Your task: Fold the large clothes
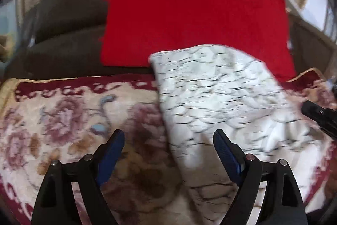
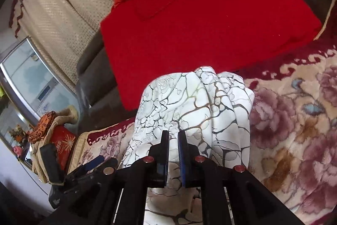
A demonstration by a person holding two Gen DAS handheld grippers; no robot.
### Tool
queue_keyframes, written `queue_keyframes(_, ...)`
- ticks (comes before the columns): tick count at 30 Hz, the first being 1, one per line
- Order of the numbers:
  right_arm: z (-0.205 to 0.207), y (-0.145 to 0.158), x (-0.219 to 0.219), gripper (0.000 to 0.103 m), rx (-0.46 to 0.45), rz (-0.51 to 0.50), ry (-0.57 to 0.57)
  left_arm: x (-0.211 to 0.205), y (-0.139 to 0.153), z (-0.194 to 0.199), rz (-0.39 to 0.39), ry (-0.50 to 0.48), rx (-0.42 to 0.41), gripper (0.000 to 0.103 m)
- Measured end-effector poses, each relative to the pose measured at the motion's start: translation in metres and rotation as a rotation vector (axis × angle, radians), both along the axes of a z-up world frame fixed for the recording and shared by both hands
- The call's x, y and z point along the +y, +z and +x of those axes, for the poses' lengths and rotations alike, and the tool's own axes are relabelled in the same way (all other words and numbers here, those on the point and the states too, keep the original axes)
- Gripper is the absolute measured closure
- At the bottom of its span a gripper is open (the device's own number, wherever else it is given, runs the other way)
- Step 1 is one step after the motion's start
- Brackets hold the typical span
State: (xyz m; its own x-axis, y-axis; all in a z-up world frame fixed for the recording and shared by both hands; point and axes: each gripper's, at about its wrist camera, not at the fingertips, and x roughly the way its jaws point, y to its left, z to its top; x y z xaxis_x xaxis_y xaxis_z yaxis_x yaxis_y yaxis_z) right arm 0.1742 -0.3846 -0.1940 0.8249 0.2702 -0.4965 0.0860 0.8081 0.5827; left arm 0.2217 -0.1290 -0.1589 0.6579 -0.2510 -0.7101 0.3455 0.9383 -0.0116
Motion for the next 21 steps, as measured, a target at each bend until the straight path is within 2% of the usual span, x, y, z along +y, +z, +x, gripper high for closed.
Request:
queue_keyframes(2,0.012,-0.011,0.006,0.092,0.082,-0.013,0.018,-0.008,-0.015,0.006,0.092,0.009,0.029,0.016)
queue_keyframes(3,0.022,-0.025,0.01,0.092,0.171,-0.027,0.026,-0.011,-0.02,0.007,0.106,0.003,0.031,0.016)
queue_keyframes(4,0.028,-0.035,0.012,0.091,0.221,-0.024,0.029,-0.012,-0.021,0.006,0.109,0.008,0.015,0.016)
queue_keyframes(5,0.029,-0.04,0.011,0.091,0.228,-0.007,0.025,-0.012,-0.018,0.006,0.107,0.001,0.008,0.016)
queue_keyframes(8,0.022,-0.025,0.005,0.091,0.169,0.003,0.036,-0.01,-0.012,0.01,0.084,-0.022,0.013,0.016)
queue_keyframes(11,0.01,-0.016,-0.01,0.091,0.089,0.048,0.016,0.001,-0.009,0.021,-0.001,-0.012,0.058,0.016)
queue_keyframes(12,0.007,-0.016,-0.015,0.086,0.08,0.055,0.001,0.004,-0.009,0.025,-0.039,-0.016,0.076,0.016)
queue_keyframes(13,0.005,-0.016,-0.023,0.064,0.074,0.069,-0.016,0.007,-0.009,0.029,-0.077,-0.023,0.103,0.016)
queue_keyframes(14,0.001,-0.017,-0.031,0.026,0.069,0.097,-0.038,0.008,-0.01,0.033,-0.106,-0.03,0.136,0.016)
queue_keyframes(15,-0.005,-0.02,-0.043,0.015,0.048,0.149,-0.076,0.009,-0.011,0.037,-0.127,-0.037,0.162,0.016)
queue_keyframes(17,-0.013,-0.024,-0.061,0.012,0.005,0.229,-0.124,0.01,-0.014,0.044,-0.166,-0.049,0.188,0.016)
queue_keyframes(19,-0.01,-0.034,-0.077,0.012,0.014,0.306,-0.107,0.007,-0.019,0.049,-0.209,-0.086,0.237,0.016)
queue_keyframes(21,0.002,-0.048,-0.083,0.012,0.052,0.372,-0.089,0.002,-0.028,0.056,-0.258,-0.132,0.321,0.016)
